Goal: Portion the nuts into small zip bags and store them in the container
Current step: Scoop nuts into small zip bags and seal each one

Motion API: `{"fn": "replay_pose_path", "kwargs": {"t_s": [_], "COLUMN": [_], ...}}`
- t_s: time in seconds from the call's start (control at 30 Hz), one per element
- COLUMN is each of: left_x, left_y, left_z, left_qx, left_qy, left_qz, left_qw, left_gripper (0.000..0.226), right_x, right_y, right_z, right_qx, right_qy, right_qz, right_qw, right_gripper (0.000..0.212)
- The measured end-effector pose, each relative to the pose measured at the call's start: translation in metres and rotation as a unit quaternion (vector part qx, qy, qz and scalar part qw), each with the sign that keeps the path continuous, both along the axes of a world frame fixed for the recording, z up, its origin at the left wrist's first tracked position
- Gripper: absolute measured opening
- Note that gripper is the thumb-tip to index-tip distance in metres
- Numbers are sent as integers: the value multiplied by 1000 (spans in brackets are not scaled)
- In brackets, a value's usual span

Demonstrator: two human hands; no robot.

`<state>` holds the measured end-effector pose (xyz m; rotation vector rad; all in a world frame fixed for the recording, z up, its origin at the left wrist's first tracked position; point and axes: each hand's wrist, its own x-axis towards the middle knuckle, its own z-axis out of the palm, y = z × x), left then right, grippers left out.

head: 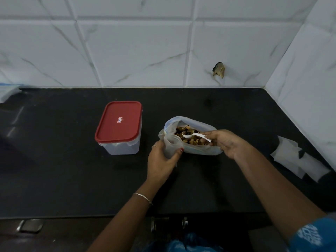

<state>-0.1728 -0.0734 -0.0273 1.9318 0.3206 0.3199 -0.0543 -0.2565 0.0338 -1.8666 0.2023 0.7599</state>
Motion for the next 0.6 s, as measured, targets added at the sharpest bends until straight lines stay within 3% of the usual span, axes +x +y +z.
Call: {"fn": "replay_pose_path", "kwargs": {"t_s": [0.2,0.37,0.6], "left_x": [15,23,26], "left_y": [5,4,4], "left_z": [18,26,30], "left_qx": [92,140,157], "left_qy": [56,78,63], "left_qz": [-21,-15,-15], "left_qw": [994,987,985], "left_gripper": [55,39,42], "right_x": [-4,-3,-6], "right_y": [-9,-16,-19], "right_z": [18,31,32], "right_qx": [48,54,56], "right_qy": [-40,-57,-53], "right_qz": [-6,4,17], "right_qw": [998,997,997], "right_gripper": [23,23,24]}}
